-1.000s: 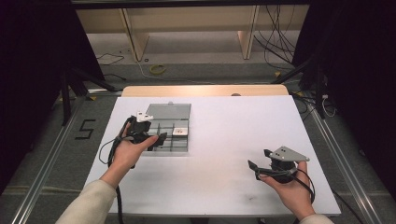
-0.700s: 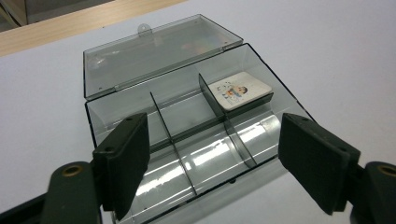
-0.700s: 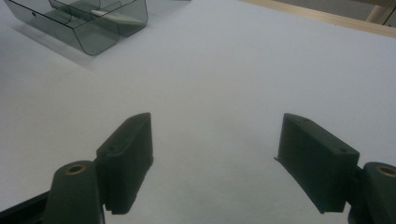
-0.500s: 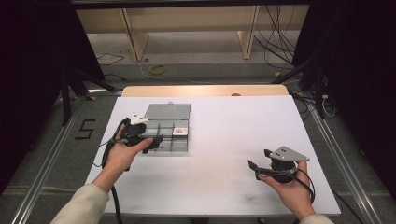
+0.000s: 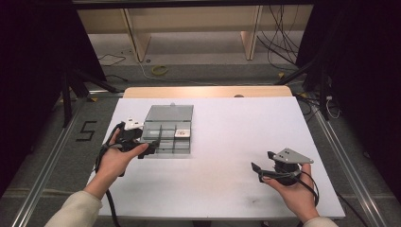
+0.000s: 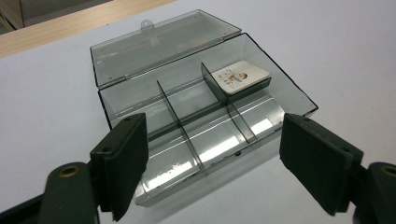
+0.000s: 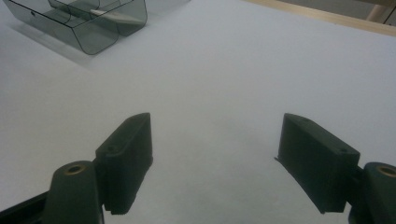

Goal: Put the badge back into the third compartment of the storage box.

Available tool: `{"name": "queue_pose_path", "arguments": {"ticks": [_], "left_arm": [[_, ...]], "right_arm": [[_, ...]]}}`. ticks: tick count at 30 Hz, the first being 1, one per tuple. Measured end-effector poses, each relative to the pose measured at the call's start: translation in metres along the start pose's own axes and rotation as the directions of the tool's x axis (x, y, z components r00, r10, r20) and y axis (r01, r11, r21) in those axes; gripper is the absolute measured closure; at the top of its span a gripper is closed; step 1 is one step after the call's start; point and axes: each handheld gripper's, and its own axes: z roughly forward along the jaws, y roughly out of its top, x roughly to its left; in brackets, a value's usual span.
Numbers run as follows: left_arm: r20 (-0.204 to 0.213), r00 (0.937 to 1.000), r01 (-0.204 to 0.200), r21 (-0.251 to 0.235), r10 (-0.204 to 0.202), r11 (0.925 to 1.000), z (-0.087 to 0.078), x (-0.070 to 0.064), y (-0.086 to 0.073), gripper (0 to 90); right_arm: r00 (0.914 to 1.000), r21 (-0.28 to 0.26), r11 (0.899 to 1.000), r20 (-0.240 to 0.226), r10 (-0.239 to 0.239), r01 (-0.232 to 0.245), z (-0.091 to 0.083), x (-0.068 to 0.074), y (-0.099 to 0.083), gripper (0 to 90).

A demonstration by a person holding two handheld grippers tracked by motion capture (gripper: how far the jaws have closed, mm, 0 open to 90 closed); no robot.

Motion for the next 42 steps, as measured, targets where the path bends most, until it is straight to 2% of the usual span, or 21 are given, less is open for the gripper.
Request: {"name": "queue_pose_path", "arguments": {"ticks": [18,22,35,42], "left_arm": [[0.021,0.9997,0.012,-0.025,-0.012,0.9996,-0.01,0.007,-0.016,23.1],[0.017,0.9998,0.005,-0.023,-0.005,0.9997,-0.012,0.008,-0.023,22.5],[0.02,0.9986,0.05,-0.037,-0.049,0.9981,-0.009,0.008,-0.052,22.8],[0.007,0.9995,0.03,-0.03,-0.03,0.9991,-0.008,0.001,-0.066,22.7]], "right_arm": [[1.0,-0.005,1.0,0.002,0.004,-0.004,0.0,-0.001,0.0,27.0],[1.0,-0.004,1.0,0.0,0.004,-0.004,-0.001,-0.001,0.0,27.0],[1.0,0.003,1.0,-0.005,0.001,-0.001,0.0,-0.002,-0.001,26.9],[1.0,0.009,1.0,-0.007,-0.004,0.004,0.001,-0.003,-0.002,26.8]]}}
